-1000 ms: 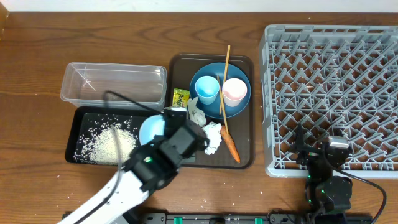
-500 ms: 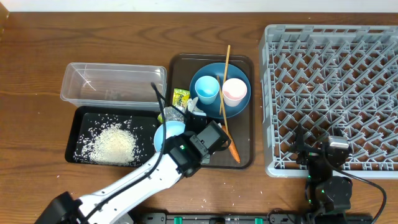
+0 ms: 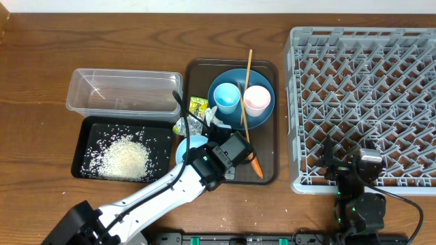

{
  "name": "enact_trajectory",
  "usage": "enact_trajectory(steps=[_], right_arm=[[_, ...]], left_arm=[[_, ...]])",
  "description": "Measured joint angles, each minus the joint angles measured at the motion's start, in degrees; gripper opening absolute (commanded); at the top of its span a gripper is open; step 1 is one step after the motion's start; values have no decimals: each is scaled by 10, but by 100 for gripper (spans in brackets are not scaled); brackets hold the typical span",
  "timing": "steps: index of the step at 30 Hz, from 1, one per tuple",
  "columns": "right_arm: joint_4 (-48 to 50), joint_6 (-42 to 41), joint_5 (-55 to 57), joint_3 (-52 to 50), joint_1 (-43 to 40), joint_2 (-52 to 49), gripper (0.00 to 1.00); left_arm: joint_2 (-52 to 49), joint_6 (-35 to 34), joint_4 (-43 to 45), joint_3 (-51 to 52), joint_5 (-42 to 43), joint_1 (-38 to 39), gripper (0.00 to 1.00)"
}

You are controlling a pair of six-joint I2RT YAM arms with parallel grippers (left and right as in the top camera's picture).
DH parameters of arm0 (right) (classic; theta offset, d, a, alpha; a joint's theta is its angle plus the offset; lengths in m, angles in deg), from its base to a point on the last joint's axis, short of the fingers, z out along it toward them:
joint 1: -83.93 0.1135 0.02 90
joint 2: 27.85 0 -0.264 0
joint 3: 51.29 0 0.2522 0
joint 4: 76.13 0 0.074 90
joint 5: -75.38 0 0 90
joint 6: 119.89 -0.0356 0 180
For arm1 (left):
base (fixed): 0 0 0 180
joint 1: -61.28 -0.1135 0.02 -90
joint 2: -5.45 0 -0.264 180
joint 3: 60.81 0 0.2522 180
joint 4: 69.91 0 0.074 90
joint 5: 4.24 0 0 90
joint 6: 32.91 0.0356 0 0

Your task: Sort waste into correct bins and load items into the dishwasher rack

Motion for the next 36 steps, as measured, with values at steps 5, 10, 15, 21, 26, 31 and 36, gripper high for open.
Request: enact_trajectory(steps=[5, 10, 15, 21, 26, 31, 36], right_arm=[[0, 0, 0, 0, 0, 0, 99], [0, 0, 0, 0, 0, 0, 99], [0, 0, 0, 0, 0, 0, 99], [0, 0, 0, 0, 0, 0, 99], [0, 0, 0, 0, 0, 0, 99], [0, 0, 0, 0, 0, 0, 99], [0, 0, 0, 0, 0, 0, 99]], left_arm=[[-2, 0, -2, 0, 0, 0, 7], [-2, 0, -8, 0, 0, 0, 12], [-2, -1, -11, 0, 0, 0, 16], [-2, -2, -9, 0, 0, 0, 35], [-1, -2, 5, -3, 0, 0, 38], [18, -2, 11, -19, 1, 0, 39], [49, -2, 50, -31, 35, 0, 39]])
